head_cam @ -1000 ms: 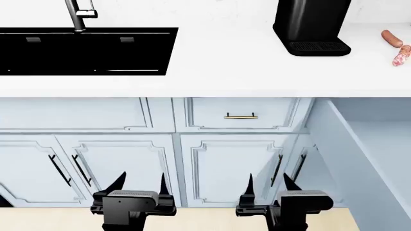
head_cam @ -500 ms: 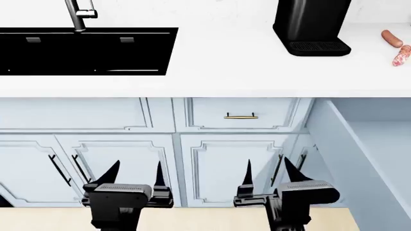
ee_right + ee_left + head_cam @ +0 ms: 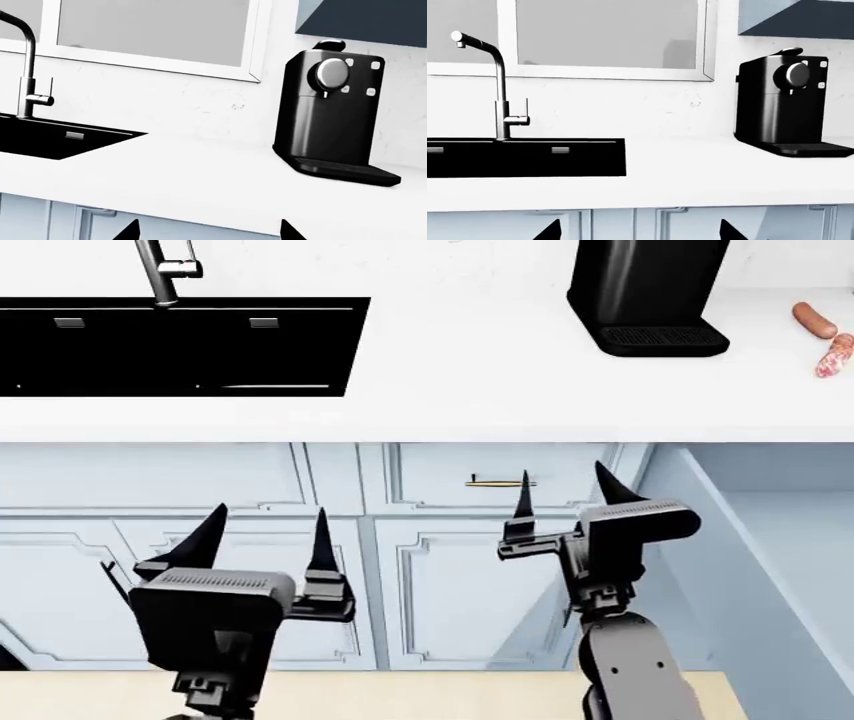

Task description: Close the right drawer.

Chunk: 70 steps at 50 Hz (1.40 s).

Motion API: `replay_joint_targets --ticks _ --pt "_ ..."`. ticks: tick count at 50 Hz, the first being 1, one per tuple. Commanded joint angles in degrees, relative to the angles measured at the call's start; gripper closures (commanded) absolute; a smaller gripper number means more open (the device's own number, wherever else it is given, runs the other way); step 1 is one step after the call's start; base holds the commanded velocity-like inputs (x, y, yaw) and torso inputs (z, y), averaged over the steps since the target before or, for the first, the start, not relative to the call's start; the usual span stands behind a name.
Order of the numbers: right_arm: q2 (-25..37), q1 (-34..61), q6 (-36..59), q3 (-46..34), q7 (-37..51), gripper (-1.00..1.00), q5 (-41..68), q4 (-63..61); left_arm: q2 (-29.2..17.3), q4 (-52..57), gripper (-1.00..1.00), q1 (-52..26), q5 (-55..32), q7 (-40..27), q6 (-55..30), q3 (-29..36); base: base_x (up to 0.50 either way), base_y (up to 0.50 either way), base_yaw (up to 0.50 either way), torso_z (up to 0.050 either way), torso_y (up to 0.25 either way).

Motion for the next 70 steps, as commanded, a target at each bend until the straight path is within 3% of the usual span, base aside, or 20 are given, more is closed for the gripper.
replay_joint_targets --ticks 1,21,41,57,65,70 --pt "0.9 3.5 1.1 -0.9 -0.5 -1.0 -0.2 -0.9 -0.7 7.8 -1.0 -2.3 -2.3 -1.4 -5.2 -0.6 0.0 0.0 0.0 0.0 0.0" --pt "3.6 1.7 11.5 -3.1 0.2 -1.0 -2.5 -22.9 -1.5 23.1 -1.0 -9.5 -8.6 -5.2 -18.7 -2.0 0.0 0.0 0.0 0.0 0.0" --pt "4.5 2.3 17.1 -5.8 0.1 -1.0 -4.6 -33.5 -2.2 22.0 -1.0 -11.4 -10.2 -6.0 -17.6 -2.9 0.0 0.0 0.0 0.0 0.0" --pt "5.6 2.2 18.6 -5.9 0.7 -1.0 -4.9 -37.2 -3.1 26.9 -1.0 -13.6 -14.6 -9.2 -21.8 -6.5 0.0 0.0 0.0 0.0 0.0" --pt "5.9 2.2 19.6 -5.9 1.0 -1.0 -4.8 -38.8 -11.2 27.9 -1.0 -15.3 -23.5 -19.5 -18.5 -4.2 0.0 0.0 0.0 0.0 0.0" --pt "6.0 2.3 19.6 -6.0 1.2 -1.0 -4.7 -38.8 -13.1 27.4 -1.0 -15.9 -24.8 -21.6 -17.1 -3.1 0.0 0.0 0.0 0.0 0.0"
